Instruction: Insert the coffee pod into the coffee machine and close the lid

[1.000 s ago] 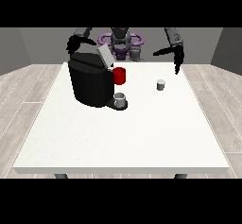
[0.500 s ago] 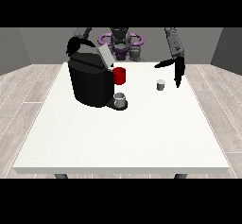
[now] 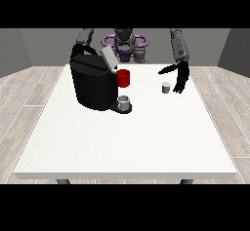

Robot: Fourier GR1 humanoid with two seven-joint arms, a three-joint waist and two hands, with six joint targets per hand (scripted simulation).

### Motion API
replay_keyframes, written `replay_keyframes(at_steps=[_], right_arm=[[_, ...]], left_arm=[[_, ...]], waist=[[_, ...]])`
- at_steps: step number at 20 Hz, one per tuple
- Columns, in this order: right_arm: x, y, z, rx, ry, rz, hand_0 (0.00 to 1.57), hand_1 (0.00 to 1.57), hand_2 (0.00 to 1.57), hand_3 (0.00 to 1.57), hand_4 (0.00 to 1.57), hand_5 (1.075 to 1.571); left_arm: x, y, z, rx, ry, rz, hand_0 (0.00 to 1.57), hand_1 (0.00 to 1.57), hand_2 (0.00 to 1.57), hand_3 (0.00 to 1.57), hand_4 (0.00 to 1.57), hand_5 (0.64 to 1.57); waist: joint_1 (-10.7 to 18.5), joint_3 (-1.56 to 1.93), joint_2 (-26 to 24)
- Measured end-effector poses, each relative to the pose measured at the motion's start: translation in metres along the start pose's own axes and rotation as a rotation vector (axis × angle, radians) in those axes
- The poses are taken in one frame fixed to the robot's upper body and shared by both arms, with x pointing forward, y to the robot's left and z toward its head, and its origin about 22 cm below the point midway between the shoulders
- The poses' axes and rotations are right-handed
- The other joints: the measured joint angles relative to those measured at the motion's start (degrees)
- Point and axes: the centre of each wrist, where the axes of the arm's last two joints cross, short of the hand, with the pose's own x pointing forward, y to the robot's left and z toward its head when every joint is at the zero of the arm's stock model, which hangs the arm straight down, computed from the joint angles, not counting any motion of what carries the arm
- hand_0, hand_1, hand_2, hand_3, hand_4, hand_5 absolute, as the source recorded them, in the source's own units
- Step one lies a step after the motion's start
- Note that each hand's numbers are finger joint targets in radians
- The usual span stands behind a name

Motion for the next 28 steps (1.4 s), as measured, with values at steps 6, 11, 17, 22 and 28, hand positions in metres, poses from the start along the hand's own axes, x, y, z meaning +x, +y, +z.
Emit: replay_keyframes(at_steps=[6,11,17,22,28], right_arm=[[0.000,0.004,-0.003,0.001,0.017,0.024,0.00,0.00,0.00,0.00,0.41,1.571],[0.003,0.010,-0.007,-0.001,0.013,0.039,0.00,0.00,0.00,0.00,0.39,1.571],[0.000,-0.001,-0.010,0.004,0.031,0.029,0.00,0.00,0.00,0.00,0.48,1.571],[0.004,0.009,-0.010,0.005,0.028,0.031,0.00,0.00,0.00,0.00,0.49,1.571],[0.003,0.006,-0.015,0.000,0.014,0.014,0.00,0.00,0.00,0.00,0.51,1.571]], left_arm=[[-0.008,0.005,-0.002,0.001,0.036,-0.095,0.58,0.58,0.72,0.47,0.00,1.571],[-0.009,0.006,-0.006,-0.004,0.034,-0.196,0.61,0.61,0.75,0.48,0.00,1.571],[-0.011,0.001,-0.009,0.037,-0.001,-0.281,0.69,0.69,0.85,0.65,0.29,1.571],[-0.013,0.000,-0.012,0.080,-0.025,-0.317,0.92,0.92,1.04,0.83,0.36,1.571],[-0.009,0.000,-0.017,0.092,-0.032,-0.408,1.03,1.03,1.11,0.89,0.29,1.571]], waist=[[-0.6,-0.01,0.7],[-1.1,-0.01,1.6],[-1.2,-0.01,1.4],[-1.6,0.00,1.7],[-2.0,0.07,2.4]])
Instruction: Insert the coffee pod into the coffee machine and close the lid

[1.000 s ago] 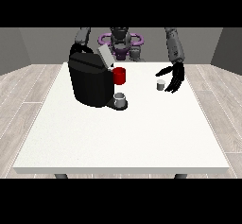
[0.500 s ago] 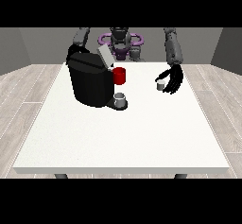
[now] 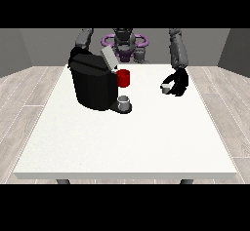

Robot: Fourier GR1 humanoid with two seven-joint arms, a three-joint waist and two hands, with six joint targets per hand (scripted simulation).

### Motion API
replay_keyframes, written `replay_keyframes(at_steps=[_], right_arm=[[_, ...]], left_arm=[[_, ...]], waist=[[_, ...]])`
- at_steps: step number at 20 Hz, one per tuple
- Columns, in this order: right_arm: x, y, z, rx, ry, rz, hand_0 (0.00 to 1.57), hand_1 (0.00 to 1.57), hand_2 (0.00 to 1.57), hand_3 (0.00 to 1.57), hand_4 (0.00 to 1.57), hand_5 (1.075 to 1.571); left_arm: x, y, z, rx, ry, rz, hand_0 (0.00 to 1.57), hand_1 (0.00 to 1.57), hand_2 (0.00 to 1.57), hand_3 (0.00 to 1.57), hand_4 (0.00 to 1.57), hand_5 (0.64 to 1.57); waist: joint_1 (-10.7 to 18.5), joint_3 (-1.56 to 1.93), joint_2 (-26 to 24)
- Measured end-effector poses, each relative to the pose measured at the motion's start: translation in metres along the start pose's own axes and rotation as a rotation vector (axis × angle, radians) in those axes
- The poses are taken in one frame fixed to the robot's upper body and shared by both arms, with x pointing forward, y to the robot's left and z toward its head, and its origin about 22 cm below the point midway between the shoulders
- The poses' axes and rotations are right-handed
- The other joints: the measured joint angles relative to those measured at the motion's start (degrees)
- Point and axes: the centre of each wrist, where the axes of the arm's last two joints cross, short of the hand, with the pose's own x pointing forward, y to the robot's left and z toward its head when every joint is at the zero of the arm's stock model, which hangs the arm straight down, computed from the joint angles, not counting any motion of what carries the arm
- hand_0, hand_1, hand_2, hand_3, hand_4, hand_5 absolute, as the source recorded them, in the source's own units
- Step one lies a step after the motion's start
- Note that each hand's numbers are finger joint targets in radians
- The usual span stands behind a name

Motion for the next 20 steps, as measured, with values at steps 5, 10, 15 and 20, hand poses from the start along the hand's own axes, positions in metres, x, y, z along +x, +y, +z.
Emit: replay_keyframes(at_steps=[5,10,15,20], right_arm=[[-0.003,-0.004,0.004,-0.005,0.010,-0.015,0.00,0.00,0.00,0.00,0.49,1.571],[-0.015,-0.008,0.004,-0.018,0.049,-0.019,0.00,0.00,0.00,0.00,0.42,1.571],[-0.030,-0.021,0.001,-0.040,0.095,-0.026,0.00,0.00,0.00,0.00,0.44,1.571],[-0.042,-0.018,0.003,-0.042,0.128,-0.021,0.00,0.00,0.00,0.00,0.49,1.571]], left_arm=[[-0.004,0.002,0.000,-0.008,-0.018,-0.032,1.32,1.32,1.43,1.41,0.55,1.571],[0.019,0.008,-0.014,-0.043,-0.115,-0.015,1.40,1.40,1.42,1.36,0.60,1.571],[0.055,0.024,-0.033,-0.072,-0.194,-0.005,1.24,1.24,1.33,1.32,0.53,1.571],[0.086,0.047,-0.047,-0.102,-0.258,-0.006,1.25,1.25,1.33,1.29,0.56,1.571]], waist=[[-0.2,-0.02,-0.5],[0.5,-0.05,-2.5],[1.5,-0.04,-4.9],[1.8,-0.03,-6.8]])
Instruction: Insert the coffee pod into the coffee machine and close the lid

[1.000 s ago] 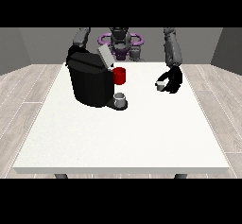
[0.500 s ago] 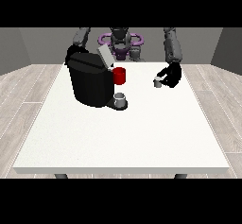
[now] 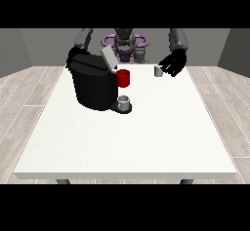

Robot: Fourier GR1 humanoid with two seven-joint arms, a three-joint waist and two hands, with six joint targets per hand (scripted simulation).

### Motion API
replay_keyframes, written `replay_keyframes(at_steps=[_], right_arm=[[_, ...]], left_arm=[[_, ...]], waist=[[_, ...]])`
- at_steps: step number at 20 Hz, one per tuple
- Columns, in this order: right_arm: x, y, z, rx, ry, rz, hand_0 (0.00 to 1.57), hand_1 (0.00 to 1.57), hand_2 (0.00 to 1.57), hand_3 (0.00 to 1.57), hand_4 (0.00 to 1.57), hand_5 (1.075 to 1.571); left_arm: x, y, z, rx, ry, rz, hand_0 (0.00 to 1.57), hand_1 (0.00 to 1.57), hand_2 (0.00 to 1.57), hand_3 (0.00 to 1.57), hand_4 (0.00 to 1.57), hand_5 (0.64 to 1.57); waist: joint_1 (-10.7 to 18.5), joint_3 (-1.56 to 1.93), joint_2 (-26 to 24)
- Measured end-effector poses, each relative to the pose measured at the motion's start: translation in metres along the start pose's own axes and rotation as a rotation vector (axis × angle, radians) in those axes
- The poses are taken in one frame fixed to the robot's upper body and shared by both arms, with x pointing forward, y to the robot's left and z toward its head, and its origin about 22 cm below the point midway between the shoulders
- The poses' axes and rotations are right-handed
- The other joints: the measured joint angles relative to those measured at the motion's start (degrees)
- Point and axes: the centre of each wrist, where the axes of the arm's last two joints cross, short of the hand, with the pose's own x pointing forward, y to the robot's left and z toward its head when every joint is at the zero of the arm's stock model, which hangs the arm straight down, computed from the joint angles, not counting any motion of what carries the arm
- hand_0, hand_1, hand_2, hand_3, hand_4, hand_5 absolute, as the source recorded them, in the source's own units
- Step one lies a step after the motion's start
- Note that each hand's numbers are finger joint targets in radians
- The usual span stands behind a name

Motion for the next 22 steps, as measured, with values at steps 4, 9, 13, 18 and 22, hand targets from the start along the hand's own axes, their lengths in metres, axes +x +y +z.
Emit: replay_keyframes(at_steps=[4,9,13,18,22], right_arm=[[0.002,0.007,-0.004,0.023,-0.005,0.008,0.00,0.00,0.00,0.00,0.41,1.571],[0.009,0.012,-0.012,0.041,-0.025,0.002,0.00,0.00,0.00,0.00,0.49,1.571],[0.012,0.022,-0.011,0.074,-0.050,-0.010,0.00,0.00,0.00,0.00,0.50,1.571],[0.018,0.028,-0.010,0.107,-0.083,-0.020,0.00,0.00,0.00,0.00,0.53,1.571],[0.031,0.039,-0.013,0.117,-0.112,-0.006,0.00,0.00,0.00,0.00,0.51,1.571]], left_arm=[[0.022,0.021,-0.014,0.020,-0.026,-0.002,1.25,1.25,1.33,1.28,0.54,1.571],[0.044,0.027,-0.026,0.035,-0.032,0.006,1.26,1.26,1.33,1.28,0.54,1.571],[0.060,0.043,-0.034,0.092,-0.035,-0.009,1.25,1.25,1.29,1.24,0.51,1.571],[0.078,0.073,-0.041,0.141,-0.019,0.010,1.26,1.26,1.29,1.22,0.47,1.571],[0.092,0.092,-0.045,0.171,-0.041,0.008,1.28,1.28,1.34,1.28,0.52,1.571]], waist=[[-1.1,-0.01,0.2],[-1.9,0.00,0.7],[-4.0,-0.01,1.6],[-6.3,-0.01,2.4],[-7.6,-0.01,3.9]])
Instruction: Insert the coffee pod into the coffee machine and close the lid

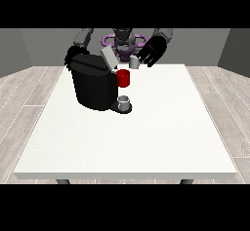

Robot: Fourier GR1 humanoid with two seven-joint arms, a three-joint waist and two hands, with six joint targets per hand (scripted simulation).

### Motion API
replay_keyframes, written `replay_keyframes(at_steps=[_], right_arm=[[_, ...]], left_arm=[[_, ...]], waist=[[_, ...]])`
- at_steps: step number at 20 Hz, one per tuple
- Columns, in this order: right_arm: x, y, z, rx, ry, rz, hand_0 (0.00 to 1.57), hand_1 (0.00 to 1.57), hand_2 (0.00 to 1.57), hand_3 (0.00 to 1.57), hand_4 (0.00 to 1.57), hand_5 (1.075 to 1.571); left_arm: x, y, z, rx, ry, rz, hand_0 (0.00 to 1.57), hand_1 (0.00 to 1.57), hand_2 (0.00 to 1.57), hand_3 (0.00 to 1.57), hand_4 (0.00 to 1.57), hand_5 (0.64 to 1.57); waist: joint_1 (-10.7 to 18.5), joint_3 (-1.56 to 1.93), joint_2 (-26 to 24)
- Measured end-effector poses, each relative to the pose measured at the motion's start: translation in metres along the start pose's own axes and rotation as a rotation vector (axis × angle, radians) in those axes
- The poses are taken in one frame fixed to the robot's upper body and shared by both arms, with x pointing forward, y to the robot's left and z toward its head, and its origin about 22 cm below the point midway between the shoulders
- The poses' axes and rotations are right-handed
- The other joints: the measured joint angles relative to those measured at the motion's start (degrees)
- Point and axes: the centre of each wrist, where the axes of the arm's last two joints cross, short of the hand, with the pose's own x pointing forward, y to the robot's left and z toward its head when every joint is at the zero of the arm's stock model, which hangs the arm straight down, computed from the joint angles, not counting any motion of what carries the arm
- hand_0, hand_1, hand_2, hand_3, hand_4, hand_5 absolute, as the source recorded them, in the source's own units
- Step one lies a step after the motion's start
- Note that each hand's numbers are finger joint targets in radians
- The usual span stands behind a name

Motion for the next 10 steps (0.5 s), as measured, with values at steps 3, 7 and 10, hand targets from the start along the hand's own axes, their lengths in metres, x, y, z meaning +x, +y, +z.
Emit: replay_keyframes(at_steps=[3,7,10], right_arm=[[0.010,-0.003,-0.004,0.005,0.001,0.002,0.00,0.00,0.00,0.00,0.51,1.571],[0.015,-0.010,-0.006,-0.008,-0.017,0.014,0.00,0.00,0.00,0.00,0.54,1.571],[0.018,-0.009,-0.009,-0.011,-0.031,0.021,0.00,0.00,0.00,0.00,0.48,1.571]], left_arm=[[0.003,-0.004,-0.002,0.000,0.001,-0.006,1.26,1.26,1.31,1.24,0.51,1.571],[0.010,0.001,-0.005,0.011,-0.001,-0.020,1.28,1.28,1.30,1.24,0.49,1.571],[0.021,0.001,-0.010,0.018,-0.012,-0.024,1.31,1.31,1.33,1.23,0.49,1.571]], waist=[[-0.8,0.00,-0.2],[-1.5,0.00,0.9],[-1.8,0.00,1.9]])
